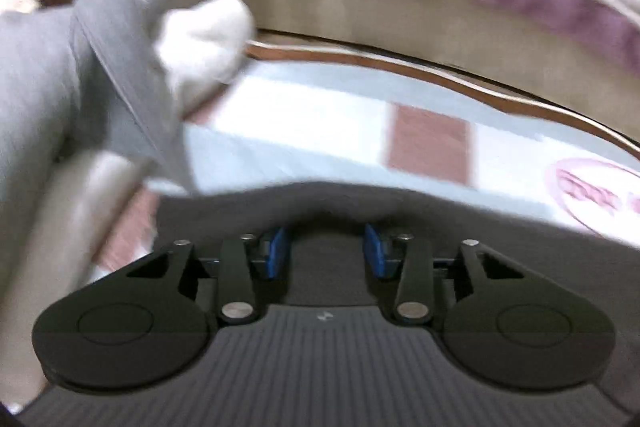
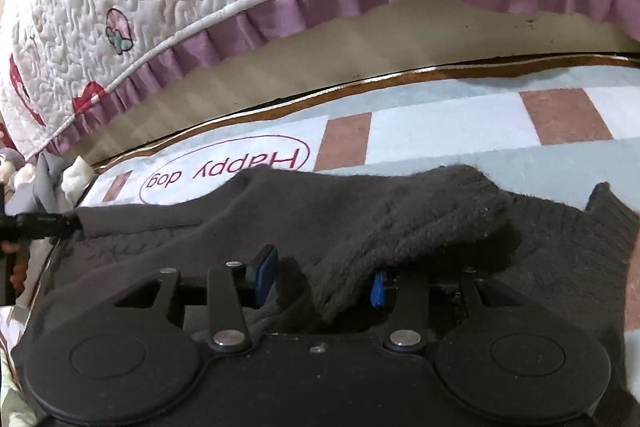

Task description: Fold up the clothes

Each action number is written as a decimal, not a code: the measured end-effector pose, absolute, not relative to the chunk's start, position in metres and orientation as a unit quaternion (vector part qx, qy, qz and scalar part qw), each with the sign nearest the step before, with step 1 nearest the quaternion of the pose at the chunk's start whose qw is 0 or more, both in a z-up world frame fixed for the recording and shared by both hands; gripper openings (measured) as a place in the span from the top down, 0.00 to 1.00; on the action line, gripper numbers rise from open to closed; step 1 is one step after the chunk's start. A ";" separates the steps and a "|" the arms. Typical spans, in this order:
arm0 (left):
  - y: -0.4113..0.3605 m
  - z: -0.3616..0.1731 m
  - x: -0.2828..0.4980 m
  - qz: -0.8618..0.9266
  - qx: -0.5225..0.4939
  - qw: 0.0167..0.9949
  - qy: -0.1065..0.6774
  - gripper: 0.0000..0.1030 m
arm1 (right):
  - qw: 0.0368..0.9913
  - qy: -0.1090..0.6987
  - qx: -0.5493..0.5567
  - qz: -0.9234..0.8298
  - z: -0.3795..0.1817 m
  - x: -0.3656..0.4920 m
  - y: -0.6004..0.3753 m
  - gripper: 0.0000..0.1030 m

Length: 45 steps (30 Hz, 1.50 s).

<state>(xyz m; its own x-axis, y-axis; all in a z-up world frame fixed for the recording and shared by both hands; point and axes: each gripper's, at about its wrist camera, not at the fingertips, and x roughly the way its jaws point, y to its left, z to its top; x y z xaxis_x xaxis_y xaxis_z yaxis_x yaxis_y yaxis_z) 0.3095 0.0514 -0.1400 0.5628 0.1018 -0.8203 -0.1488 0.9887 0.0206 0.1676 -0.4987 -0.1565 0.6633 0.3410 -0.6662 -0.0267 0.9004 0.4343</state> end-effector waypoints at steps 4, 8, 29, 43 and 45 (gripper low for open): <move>0.062 -0.146 0.338 0.118 -0.016 0.884 0.452 0.56 | 0.891 0.395 0.188 0.121 -0.160 0.168 -0.503 0.51; 0.048 -0.145 0.349 0.125 0.085 0.885 0.441 0.55 | 0.895 0.390 0.171 0.129 -0.161 0.167 -0.506 0.51; -0.053 -0.153 0.319 0.069 0.265 0.863 0.424 0.41 | 0.906 0.391 0.159 0.035 -0.147 0.150 -0.537 0.50; -0.219 -0.089 0.181 -0.117 0.239 0.913 0.310 0.38 | 0.844 0.382 0.370 -0.068 -0.139 0.027 -0.630 0.41; -0.245 -0.087 0.168 -0.166 0.218 0.901 0.336 0.38 | 0.832 0.383 0.395 -0.073 -0.147 0.010 -0.636 0.41</move>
